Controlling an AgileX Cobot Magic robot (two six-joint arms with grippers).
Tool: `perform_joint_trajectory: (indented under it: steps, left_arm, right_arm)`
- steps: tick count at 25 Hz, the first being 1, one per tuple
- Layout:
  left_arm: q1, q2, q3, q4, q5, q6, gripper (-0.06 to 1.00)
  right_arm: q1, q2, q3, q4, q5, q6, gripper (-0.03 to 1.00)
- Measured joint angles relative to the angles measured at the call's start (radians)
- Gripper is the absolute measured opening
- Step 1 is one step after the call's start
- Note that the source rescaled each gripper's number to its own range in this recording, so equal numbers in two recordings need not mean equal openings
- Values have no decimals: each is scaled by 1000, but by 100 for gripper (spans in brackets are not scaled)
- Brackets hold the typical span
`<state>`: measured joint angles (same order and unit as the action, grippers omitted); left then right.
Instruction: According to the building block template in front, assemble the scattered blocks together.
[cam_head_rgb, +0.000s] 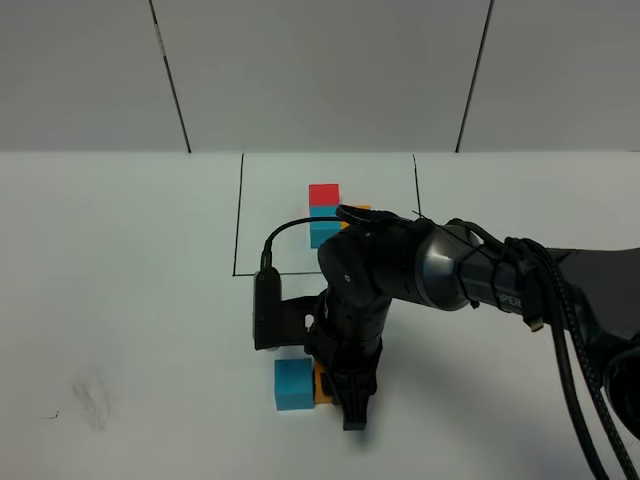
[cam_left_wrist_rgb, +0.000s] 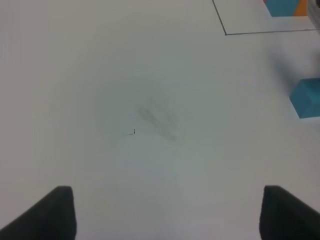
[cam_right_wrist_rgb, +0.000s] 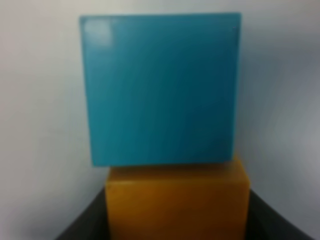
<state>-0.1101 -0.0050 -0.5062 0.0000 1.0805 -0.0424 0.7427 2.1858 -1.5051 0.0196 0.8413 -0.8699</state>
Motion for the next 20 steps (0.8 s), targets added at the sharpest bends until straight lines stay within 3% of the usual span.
perform_joint_trajectory:
  steps: [4,20]
  left_arm:
    - [0,0,0,0,0,0,84]
    - [0,0,0,0,0,-1,84]
  right_arm:
    - [1,33,-57,-2,64,-1,3]
    - [2,41,-70,42,133,33,3]
